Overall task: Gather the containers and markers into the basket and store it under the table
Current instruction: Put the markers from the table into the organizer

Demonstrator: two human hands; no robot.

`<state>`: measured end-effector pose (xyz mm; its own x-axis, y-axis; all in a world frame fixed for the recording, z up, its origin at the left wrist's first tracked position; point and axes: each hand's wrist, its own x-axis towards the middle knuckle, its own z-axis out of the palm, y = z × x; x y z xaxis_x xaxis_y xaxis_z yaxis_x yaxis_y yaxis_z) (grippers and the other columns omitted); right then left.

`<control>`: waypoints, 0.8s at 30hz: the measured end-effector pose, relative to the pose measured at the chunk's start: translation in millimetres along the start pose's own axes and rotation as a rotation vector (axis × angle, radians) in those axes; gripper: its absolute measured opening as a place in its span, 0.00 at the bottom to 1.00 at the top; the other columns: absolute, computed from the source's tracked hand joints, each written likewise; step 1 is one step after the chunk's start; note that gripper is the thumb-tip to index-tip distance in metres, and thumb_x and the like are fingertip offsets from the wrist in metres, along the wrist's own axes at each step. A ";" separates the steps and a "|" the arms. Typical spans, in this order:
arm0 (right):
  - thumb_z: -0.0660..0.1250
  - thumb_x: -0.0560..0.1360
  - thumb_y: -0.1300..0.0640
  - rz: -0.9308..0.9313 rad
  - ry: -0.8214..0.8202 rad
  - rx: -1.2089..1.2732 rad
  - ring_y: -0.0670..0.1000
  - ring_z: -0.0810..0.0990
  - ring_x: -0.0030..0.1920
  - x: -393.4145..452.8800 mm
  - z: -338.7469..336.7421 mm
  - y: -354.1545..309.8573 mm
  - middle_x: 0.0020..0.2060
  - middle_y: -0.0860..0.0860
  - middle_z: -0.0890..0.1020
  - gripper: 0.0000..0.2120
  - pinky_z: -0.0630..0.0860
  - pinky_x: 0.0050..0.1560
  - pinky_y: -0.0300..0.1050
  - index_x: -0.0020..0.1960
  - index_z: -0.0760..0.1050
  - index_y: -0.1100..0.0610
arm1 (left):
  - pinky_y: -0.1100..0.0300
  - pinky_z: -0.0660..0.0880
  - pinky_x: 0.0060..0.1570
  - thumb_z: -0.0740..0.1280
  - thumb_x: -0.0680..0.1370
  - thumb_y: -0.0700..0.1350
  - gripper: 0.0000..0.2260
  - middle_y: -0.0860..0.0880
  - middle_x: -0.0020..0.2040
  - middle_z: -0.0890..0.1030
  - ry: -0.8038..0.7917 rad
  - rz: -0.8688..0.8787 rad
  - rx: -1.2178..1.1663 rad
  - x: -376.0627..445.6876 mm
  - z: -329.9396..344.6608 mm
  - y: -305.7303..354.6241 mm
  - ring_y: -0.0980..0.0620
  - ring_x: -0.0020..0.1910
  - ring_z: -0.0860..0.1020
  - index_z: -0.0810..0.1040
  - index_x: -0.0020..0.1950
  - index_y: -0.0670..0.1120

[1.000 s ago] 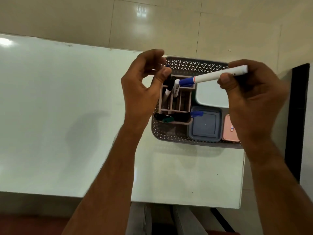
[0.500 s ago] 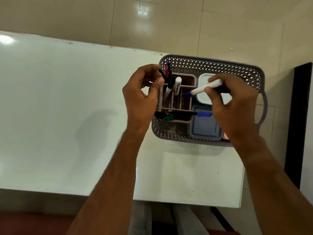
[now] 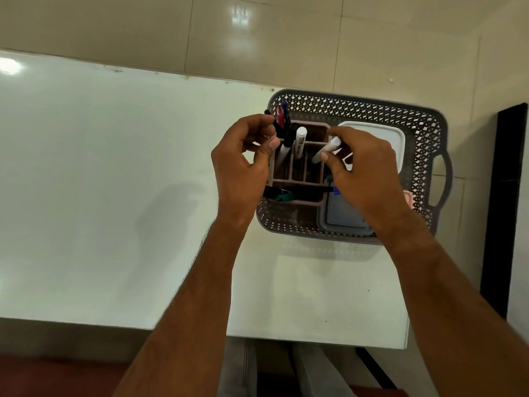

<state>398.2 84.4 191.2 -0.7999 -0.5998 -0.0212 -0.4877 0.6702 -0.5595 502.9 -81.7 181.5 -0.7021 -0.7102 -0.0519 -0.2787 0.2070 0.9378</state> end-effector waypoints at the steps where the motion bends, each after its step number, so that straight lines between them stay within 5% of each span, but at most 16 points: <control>1: 0.73 0.79 0.58 0.007 0.007 0.007 0.57 0.85 0.49 0.6 -0.7 -0.3 0.53 0.56 0.86 0.17 0.82 0.55 0.59 0.66 0.80 0.61 | 0.68 0.79 0.53 0.73 0.78 0.39 0.12 0.51 0.52 0.85 0.002 0.001 -0.001 0.4 -0.1 -0.2 0.56 0.51 0.83 0.82 0.61 0.43; 7: 0.74 0.79 0.57 0.027 0.081 0.053 0.54 0.86 0.46 -3.5 -3.3 -2.7 0.52 0.55 0.87 0.18 0.84 0.51 0.56 0.67 0.79 0.61 | 0.68 0.79 0.52 0.73 0.78 0.39 0.12 0.52 0.51 0.85 0.012 -0.005 -0.006 0.3 -0.8 -3.0 0.57 0.50 0.83 0.82 0.61 0.43; 14: 0.71 0.82 0.54 0.123 0.291 0.200 0.49 0.85 0.51 -14.4 -18.1 11.0 0.56 0.55 0.86 0.17 0.80 0.52 0.31 0.67 0.80 0.63 | 0.64 0.80 0.56 0.71 0.80 0.40 0.12 0.50 0.56 0.85 0.064 -0.039 -0.046 1.2 -2.1 -7.1 0.55 0.55 0.83 0.81 0.63 0.41; 19: 0.67 0.84 0.52 0.182 0.461 0.206 0.59 0.83 0.59 -34.6 -42.4 66.8 0.60 0.58 0.84 0.17 0.81 0.61 0.58 0.67 0.79 0.62 | 0.57 0.78 0.68 0.67 0.83 0.41 0.15 0.47 0.66 0.82 0.070 -0.236 -0.265 4.2 -3.0 -19.5 0.53 0.66 0.80 0.78 0.69 0.42; 24: 0.65 0.84 0.53 0.373 0.523 0.334 0.55 0.80 0.65 -58.9 -58.9 129.5 0.66 0.58 0.80 0.19 0.77 0.68 0.57 0.72 0.75 0.61 | 0.52 0.71 0.75 0.61 0.86 0.48 0.17 0.50 0.70 0.80 -0.004 -0.482 -0.418 4.2 0.4 -35.5 0.55 0.70 0.77 0.75 0.73 0.45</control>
<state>361.6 232.3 168.8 -0.9956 -0.0132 0.0926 -0.0836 0.5695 -0.8177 509.6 -91.8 147.9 -0.5647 -0.6552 -0.5019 -0.2856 -0.4155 0.8636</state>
